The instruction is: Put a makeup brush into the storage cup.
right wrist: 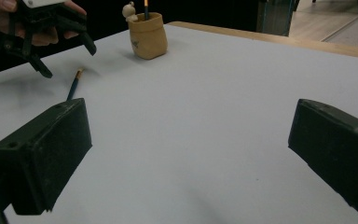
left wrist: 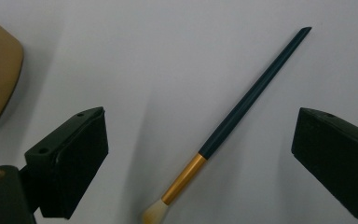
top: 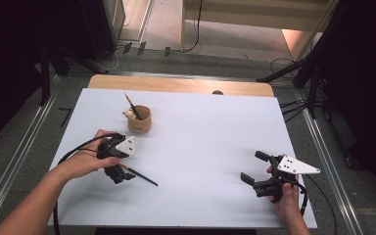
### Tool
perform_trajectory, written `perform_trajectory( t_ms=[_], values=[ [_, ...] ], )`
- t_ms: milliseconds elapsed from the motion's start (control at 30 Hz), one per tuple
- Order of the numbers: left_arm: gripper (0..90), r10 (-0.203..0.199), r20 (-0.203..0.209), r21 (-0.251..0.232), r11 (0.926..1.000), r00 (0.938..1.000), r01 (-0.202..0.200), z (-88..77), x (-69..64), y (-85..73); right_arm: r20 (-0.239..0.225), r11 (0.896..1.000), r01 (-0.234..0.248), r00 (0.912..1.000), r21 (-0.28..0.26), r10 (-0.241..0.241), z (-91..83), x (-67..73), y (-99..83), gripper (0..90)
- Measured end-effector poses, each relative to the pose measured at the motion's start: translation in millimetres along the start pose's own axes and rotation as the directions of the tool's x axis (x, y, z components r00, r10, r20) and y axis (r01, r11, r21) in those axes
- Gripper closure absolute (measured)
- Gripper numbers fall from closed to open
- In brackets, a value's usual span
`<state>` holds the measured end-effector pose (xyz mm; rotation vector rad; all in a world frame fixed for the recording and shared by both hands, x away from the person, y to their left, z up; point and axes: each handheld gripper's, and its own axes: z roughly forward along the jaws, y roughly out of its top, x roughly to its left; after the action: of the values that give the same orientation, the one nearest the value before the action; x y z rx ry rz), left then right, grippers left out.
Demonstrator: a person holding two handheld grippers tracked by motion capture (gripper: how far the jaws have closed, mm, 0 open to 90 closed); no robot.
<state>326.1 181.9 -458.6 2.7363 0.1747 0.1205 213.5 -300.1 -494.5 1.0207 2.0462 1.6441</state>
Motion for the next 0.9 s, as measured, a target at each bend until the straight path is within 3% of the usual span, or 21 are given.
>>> perform_trajectory(
  t_ms=[133, 433, 600, 900],
  values=[
    [4.9, 0.025, -0.002, 0.034, 0.9991, 0.9997, -0.025, 3.0, -1.2, 1.0, -0.001, 1.0, 0.001, 1.0, 0.002, -0.001, -0.4, 0.0, -0.1, 0.0],
    [14.1, 0.038, -0.009, 0.103, 0.994, 0.9992, -0.037, 5.3, -2.3, 1.7, -0.004, 1.0, 0.002, 1.0, 0.002, -0.002, -0.4, -0.1, -0.4, 0.0],
    [16.1, 0.071, 0.01, 0.158, 0.9849, 0.9975, -0.071, 8.3, -3.9, 2.9, -0.003, 1.0, 0.0, 1.0, 0.004, 0.0, -0.6, -0.1, -0.4, 0.0],
    [24.9, 0.103, -0.01, 0.194, 0.9759, 0.9946, -0.099, 10.4, -5.3, 7.6, -0.003, 1.0, -0.001, 1.0, 0.005, 0.001, -0.9, -0.3, -0.6, 0.0]
  ],
)
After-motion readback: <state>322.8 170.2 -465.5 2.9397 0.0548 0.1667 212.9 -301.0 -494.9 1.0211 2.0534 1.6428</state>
